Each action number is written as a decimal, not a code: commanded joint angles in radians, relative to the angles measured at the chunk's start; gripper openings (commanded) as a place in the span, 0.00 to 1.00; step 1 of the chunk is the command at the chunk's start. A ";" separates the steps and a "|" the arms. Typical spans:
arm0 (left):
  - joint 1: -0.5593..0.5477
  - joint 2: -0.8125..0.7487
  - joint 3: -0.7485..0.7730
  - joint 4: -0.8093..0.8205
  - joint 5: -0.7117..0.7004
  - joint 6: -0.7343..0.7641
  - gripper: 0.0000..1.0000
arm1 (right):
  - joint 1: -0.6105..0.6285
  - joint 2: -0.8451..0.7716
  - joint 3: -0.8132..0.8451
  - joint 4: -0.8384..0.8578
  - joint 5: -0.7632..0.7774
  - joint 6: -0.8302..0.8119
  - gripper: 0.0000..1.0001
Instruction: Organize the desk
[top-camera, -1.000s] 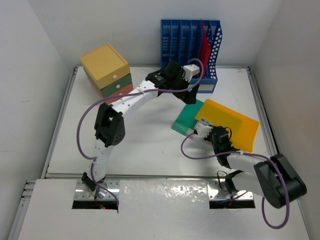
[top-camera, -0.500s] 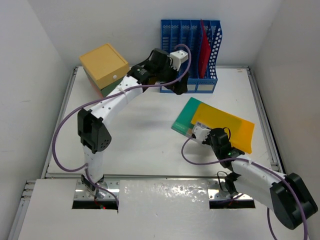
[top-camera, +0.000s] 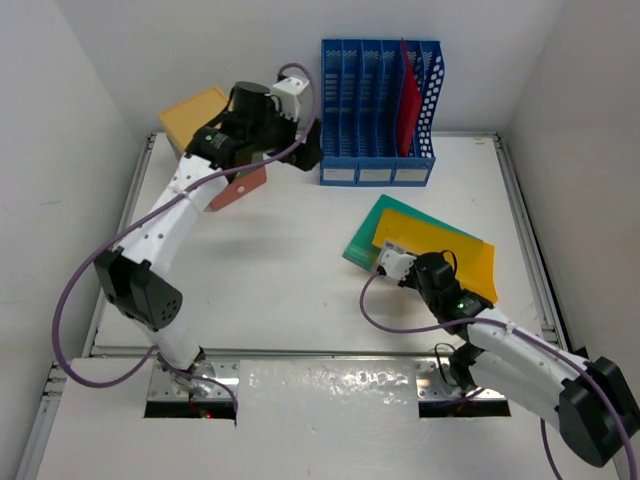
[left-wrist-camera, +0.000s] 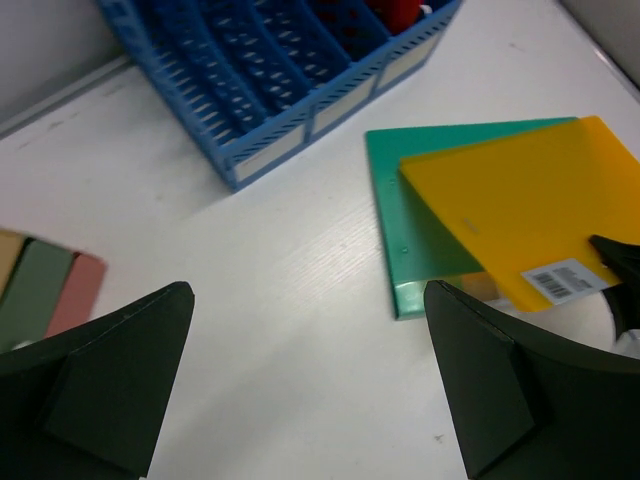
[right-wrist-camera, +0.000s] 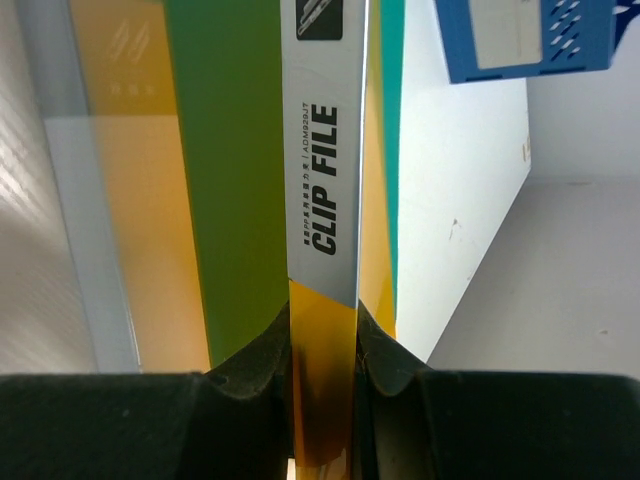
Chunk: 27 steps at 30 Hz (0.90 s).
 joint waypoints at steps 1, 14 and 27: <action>0.052 -0.102 -0.066 0.039 -0.055 0.018 1.00 | 0.020 -0.026 0.081 -0.015 -0.003 0.068 0.00; 0.359 -0.321 -0.314 0.133 -0.093 -0.005 1.00 | 0.043 -0.080 0.129 -0.084 -0.003 0.125 0.00; 0.395 -0.372 -0.345 0.163 -0.130 -0.005 1.00 | 0.051 -0.070 0.181 -0.137 0.010 0.151 0.00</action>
